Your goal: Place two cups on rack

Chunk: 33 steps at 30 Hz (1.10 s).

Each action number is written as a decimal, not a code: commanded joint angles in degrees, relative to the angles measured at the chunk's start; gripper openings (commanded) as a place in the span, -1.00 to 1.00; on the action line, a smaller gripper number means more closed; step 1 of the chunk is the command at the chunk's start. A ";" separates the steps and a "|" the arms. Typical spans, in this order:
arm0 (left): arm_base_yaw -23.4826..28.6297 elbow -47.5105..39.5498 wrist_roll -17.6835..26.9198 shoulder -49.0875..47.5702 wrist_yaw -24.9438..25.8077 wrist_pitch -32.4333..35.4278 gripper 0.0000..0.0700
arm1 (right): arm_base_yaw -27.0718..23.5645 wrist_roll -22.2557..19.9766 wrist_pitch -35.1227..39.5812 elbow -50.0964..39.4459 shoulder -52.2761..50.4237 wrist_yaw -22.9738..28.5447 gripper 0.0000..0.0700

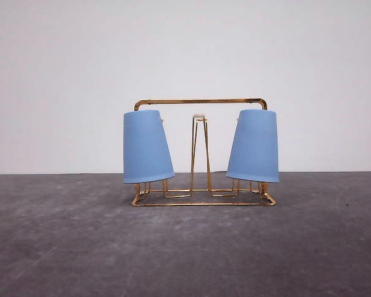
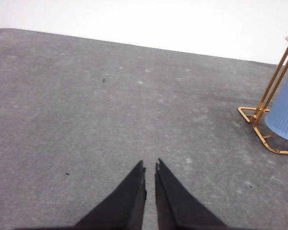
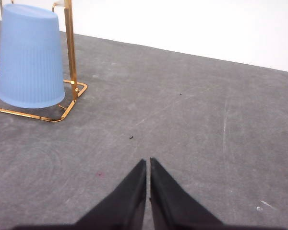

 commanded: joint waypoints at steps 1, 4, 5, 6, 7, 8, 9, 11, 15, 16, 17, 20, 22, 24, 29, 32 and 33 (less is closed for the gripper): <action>0.11 -0.85 -0.37 -0.09 -0.07 -0.42 -0.95 | -0.09 0.96 0.74 -0.22 0.00 0.07 -0.97; 0.11 -0.85 -0.37 -0.09 -0.07 -0.42 -0.95 | -0.09 0.96 0.74 -0.22 0.00 0.07 -0.97; 0.11 -0.84 -0.39 -0.09 -0.07 -0.42 -0.95 | -0.09 0.96 0.74 -0.22 0.00 0.07 -0.97; 0.11 -0.85 -0.37 -0.09 -0.07 -0.42 -0.95 | -0.09 0.96 0.74 -0.22 0.00 0.07 -0.97; 0.11 -0.85 -0.37 -0.09 -0.07 -0.42 -0.95 | -0.09 0.96 0.74 -0.22 0.00 0.07 -0.97; 0.11 -0.83 -0.37 -0.09 -0.07 -0.42 -0.95 | -0.09 0.96 0.74 -0.22 0.00 0.07 -0.97; 0.11 -0.84 -0.37 -0.09 -0.07 -0.42 -0.95 | -0.09 0.96 0.74 -0.22 0.00 0.07 -0.97; 0.11 -0.83 -0.38 -0.09 -0.07 -0.40 -0.95 | -0.09 0.96 0.74 -0.22 0.00 0.07 -0.97; 0.11 -0.85 -0.37 -0.09 -0.07 -0.42 -0.95 | -0.09 0.96 0.74 -0.22 0.00 0.07 -0.97; 0.11 -0.83 -0.38 -0.09 -0.07 -0.42 -0.95 | -0.09 0.96 0.74 -0.22 0.00 0.07 -0.97; 0.11 -0.83 -0.39 -0.09 -0.07 -0.42 -0.95 | -0.09 0.96 0.74 -0.22 0.00 0.07 -0.97; 0.11 -0.83 -0.37 -0.09 -0.07 -0.42 -0.95 | -0.09 0.96 0.74 -0.22 0.00 0.07 -0.97; 0.11 -0.85 -0.37 -0.09 -0.07 -0.42 -0.95 | -0.09 0.96 0.74 -0.22 0.00 0.07 -0.97; 0.11 -0.84 -0.39 -0.09 -0.07 -0.42 -0.95 | -0.09 0.96 0.74 -0.22 0.00 0.07 -0.97; 0.11 -0.84 -0.38 -0.09 -0.07 -0.42 -0.95 | -0.09 0.96 0.74 -0.22 0.00 0.07 -0.97; 0.11 -0.85 -0.37 -0.09 -0.07 -0.40 -0.95 | -0.09 0.97 0.73 -0.22 0.00 0.34 -0.97; 0.11 -0.85 -0.37 -0.09 -0.07 -0.42 -0.95 | -0.09 0.98 0.66 -0.22 0.00 0.75 -0.97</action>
